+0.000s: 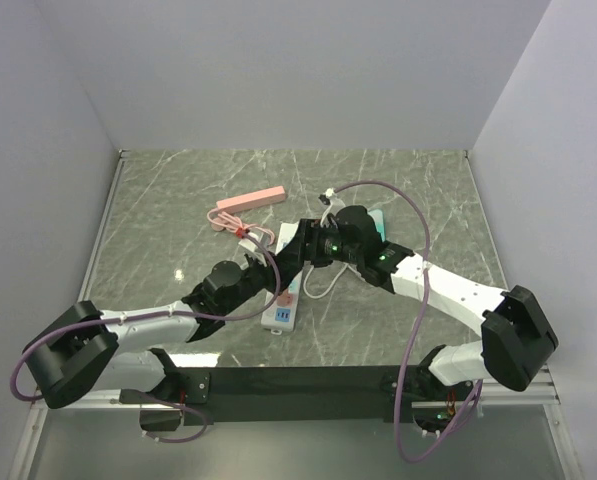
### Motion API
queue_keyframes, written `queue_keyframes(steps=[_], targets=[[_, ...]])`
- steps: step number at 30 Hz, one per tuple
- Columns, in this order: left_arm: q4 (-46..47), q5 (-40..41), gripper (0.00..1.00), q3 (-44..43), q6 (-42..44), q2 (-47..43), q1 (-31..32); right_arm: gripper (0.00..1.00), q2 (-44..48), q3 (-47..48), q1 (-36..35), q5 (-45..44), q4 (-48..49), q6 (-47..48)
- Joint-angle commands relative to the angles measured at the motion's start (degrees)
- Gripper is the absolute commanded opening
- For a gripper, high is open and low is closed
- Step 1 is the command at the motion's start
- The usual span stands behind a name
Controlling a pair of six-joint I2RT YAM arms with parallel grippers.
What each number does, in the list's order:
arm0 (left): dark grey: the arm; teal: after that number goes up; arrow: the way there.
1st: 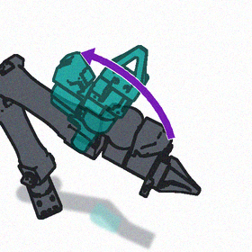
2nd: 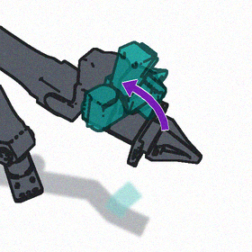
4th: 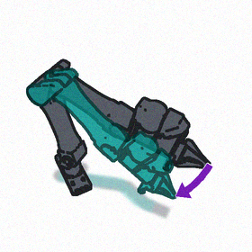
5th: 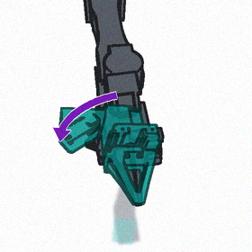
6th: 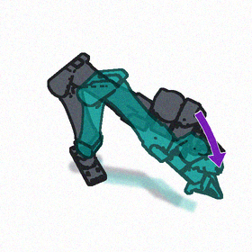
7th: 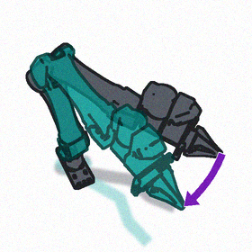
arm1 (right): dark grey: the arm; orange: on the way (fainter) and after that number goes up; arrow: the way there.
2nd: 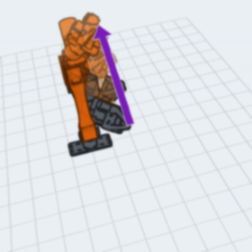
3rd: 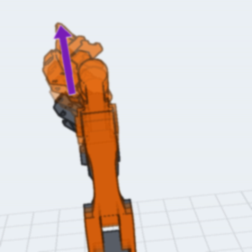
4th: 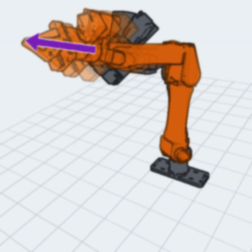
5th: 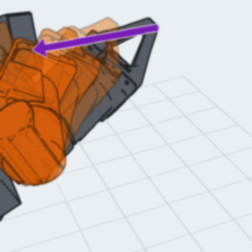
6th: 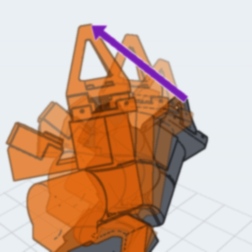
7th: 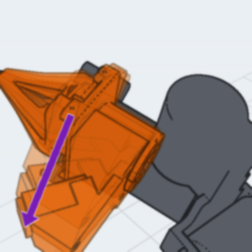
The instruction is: Insert the plug
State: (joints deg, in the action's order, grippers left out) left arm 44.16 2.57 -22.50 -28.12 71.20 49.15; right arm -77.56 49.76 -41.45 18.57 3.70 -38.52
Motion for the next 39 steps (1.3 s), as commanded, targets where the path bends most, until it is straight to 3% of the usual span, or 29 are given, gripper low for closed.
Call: queue_keyframes(steps=[1,6,12,19,27,39], targets=[[5.58,-5.28,0.01,-0.26,0.78,-2.91,-0.45,0.78,2.41,-0.71,-0.39,1.56,-0.54,3.63],[4.71,-10.47,0.01,0.09,1.49,-4.40,-0.45,0.79,3.03,-2.29,0.93,3.66,2.08,5.12],[1.46,-18.64,0.01,-0.44,1.49,-5.81,-1.68,0.79,8.38,-8.96,7.33,16.31,11.84,6.26],[0.75,-25.06,0.01,-1.32,1.93,-4.40,-2.65,0.79,15.06,-9.94,8.58,20.28,10.09,11.80],[2.06,-32.09,0.01,-1.58,0.88,-5.37,-3.62,0.77,15.68,-10.56,8.58,23.97,7.03,16.46],[5.76,-39.03,0.01,-0.88,-2.29,-4.14,-5.73,0.58,19.99,-13.98,8.58,31.08,11.31,18.57]])
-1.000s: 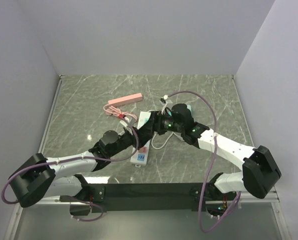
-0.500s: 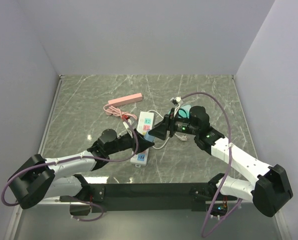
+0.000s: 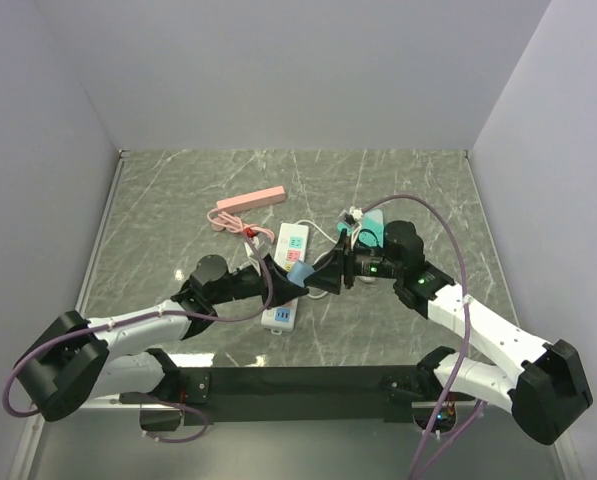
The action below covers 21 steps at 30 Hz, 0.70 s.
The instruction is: Insert the plug
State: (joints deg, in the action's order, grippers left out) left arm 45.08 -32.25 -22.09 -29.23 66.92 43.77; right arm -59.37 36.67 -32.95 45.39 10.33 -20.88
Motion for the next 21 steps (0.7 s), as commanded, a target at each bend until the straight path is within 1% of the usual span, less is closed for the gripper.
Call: queue_keyframes(steps=[1,6,15,18,19,21], targets=[[5.45,-4.49,0.01,-1.29,-1.26,0.67,-0.26,0.56,2.07,-1.15,-0.01,4.97,5.48,0.59],[6.69,-6.86,0.01,-1.47,-1.88,1.90,-0.26,0.55,2.51,-2.03,-0.01,5.85,7.24,0.32],[6.78,-8.36,0.01,-1.38,-2.32,2.96,-0.26,0.54,2.95,-2.39,-0.80,5.50,9.53,-0.65],[6.69,-8.79,0.01,-1.38,-2.32,3.31,-0.26,0.49,2.42,-2.12,-1.59,5.33,10.06,-0.56],[6.69,-8.97,0.01,-1.38,-2.41,3.40,-0.26,0.44,1.81,-2.04,-1.85,5.33,10.15,-0.47],[6.34,-9.15,0.01,-1.56,-2.23,3.66,-0.26,0.40,1.46,-1.95,-2.47,5.42,10.59,-0.39]])
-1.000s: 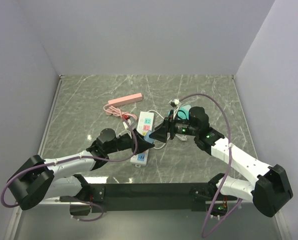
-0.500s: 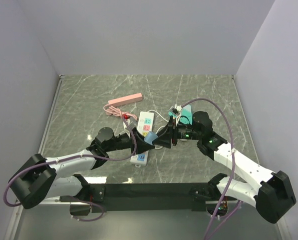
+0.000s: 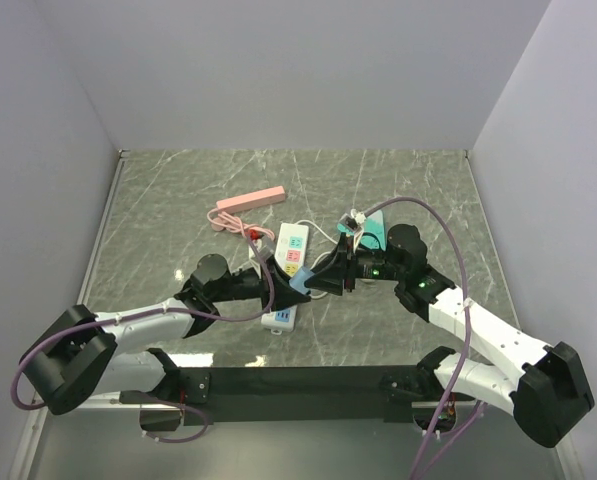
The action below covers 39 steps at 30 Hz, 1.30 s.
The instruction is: Insert the plug
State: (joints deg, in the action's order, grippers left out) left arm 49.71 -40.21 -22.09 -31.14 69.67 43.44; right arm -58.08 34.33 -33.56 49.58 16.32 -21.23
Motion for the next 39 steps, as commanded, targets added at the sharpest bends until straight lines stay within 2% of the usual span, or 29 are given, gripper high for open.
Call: queue_keyframes(steps=[1,3,4,7,8,15,18,21,24,32,36,39], targets=[[1.44,-1.19,0.01,-1.64,-0.16,0.99,-0.02,0.31,-0.27,0.48,-2.03,1.31,4.86,-0.12],[1.26,-1.28,0.01,-1.73,-0.15,1.26,0.06,0.21,-0.54,0.57,-2.56,1.31,5.13,0.05],[1.26,-1.37,0.01,-1.82,-0.24,1.43,0.07,0.13,-0.80,0.57,-2.65,1.31,5.13,0.14],[0.56,-0.58,0.01,-2.08,-0.07,1.52,-0.02,0.01,-0.72,0.57,-3.09,1.13,4.95,0.84],[-0.14,-0.49,0.01,-2.17,0.20,1.52,-0.02,0.00,-0.54,0.48,-3.09,0.87,4.95,1.02],[-1.89,0.92,0.63,-2.78,0.63,2.14,0.07,0.00,2.27,1.27,-3.09,-4.13,-0.21,3.39],[-3.39,2.85,0.84,-2.79,1.07,1.79,-0.02,0.00,3.59,2.50,-2.83,-8.88,-4.43,4.27],[-6.45,6.79,0.94,-1.82,2.13,-0.14,-0.02,0.00,4.64,4.08,-1.69,-13.19,-8.56,4.71],[-9.80,11.02,0.97,-1.12,4.15,-3.22,-0.02,0.00,5.26,5.57,-0.46,-16.88,-12.25,4.80],[-16.22,21.03,0.98,1.43,5.47,-9.72,-0.02,0.00,4.56,12.42,1.30,-28.39,-22.73,4.10],[-22.98,37.60,0.97,2.57,4.33,-13.50,-0.02,0.00,0.88,15.85,1.22,-35.49,-27.47,1.38],[-24.40,40.38,0.95,3.62,3.63,-14.47,-0.02,0.00,-1.93,17.88,0.96,-38.15,-29.23,-0.03]])
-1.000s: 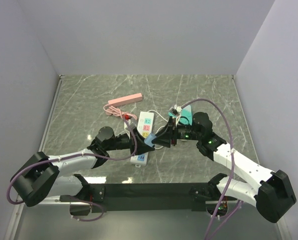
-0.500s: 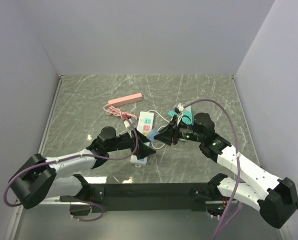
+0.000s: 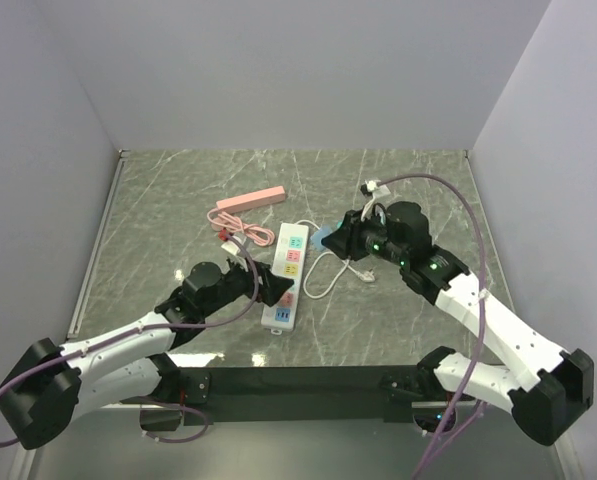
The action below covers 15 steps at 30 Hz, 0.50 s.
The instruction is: Insert the plug
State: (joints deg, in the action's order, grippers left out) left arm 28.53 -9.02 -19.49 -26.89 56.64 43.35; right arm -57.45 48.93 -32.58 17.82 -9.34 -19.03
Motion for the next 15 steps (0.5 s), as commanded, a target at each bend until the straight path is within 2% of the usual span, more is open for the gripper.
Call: queue_keyframes(steps=[1,5,15], targets=[[-3.13,10.93,0.94,1.20,-1.14,-1.62,0.06,0.00,-3.45,3.89,-0.55,-8.05,-4.10,-3.11],[-4.80,12.27,0.94,1.03,-2.20,-0.04,-0.02,0.00,-8.54,10.46,-7.30,-22.17,-11.02,-4.70],[-5.86,13.77,0.93,3.48,-6.58,2.59,0.06,0.00,-23.30,16.55,-13.73,-32.49,-14.29,-15.24]])
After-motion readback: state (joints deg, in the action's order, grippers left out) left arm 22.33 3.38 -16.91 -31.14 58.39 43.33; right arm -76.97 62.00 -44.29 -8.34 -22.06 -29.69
